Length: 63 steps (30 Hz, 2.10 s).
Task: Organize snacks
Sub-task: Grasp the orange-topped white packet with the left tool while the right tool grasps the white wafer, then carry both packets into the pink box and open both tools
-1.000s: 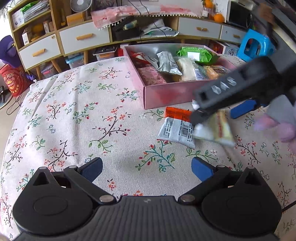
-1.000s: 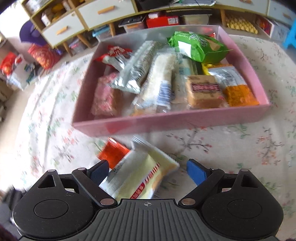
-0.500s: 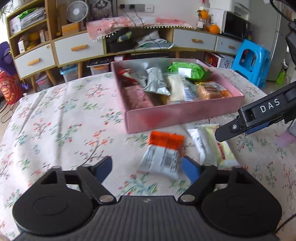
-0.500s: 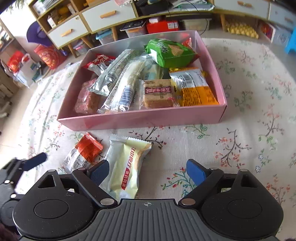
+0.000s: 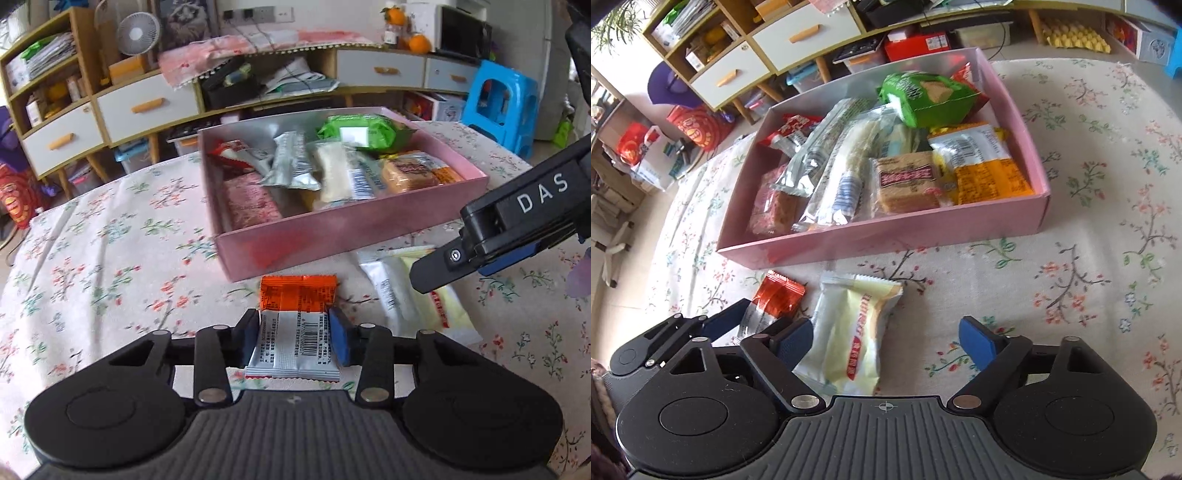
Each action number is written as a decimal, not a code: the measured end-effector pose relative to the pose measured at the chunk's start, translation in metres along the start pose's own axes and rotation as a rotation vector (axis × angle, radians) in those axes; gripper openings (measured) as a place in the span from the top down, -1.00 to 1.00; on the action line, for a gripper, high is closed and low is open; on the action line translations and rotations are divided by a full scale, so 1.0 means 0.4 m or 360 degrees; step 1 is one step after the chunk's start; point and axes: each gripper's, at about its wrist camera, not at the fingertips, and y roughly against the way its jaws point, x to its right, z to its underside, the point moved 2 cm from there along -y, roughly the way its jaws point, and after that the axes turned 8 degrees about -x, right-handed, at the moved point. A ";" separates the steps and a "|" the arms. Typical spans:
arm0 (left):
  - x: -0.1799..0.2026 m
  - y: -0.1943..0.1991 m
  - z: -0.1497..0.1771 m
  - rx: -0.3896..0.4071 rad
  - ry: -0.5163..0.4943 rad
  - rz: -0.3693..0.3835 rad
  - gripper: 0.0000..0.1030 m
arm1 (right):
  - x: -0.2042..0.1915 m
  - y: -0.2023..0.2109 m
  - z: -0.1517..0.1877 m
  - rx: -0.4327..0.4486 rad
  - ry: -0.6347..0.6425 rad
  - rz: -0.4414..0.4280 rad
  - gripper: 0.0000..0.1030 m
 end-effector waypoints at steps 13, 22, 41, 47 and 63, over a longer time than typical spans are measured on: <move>-0.097 0.037 0.030 -0.0059 0.0265 -0.0046 0.31 | -0.105 -0.049 0.014 0.0064 0.0107 0.0126 0.00; -0.134 0.085 0.017 0.0015 0.0388 0.0033 0.31 | -0.082 -0.031 0.015 -0.0004 0.0021 -0.0011 0.11; -0.095 0.015 -0.150 0.0222 0.0379 0.0293 0.31 | 0.012 0.096 -0.182 0.0269 -0.0086 -0.0192 0.11; -0.063 -0.057 -0.180 0.0176 0.0208 0.0277 0.31 | 0.015 0.061 -0.280 0.0304 -0.0006 -0.0197 0.11; -0.078 -0.078 -0.187 0.0154 0.0198 0.0268 -0.10 | -0.056 -0.021 -0.394 0.0351 0.0097 -0.0241 -0.09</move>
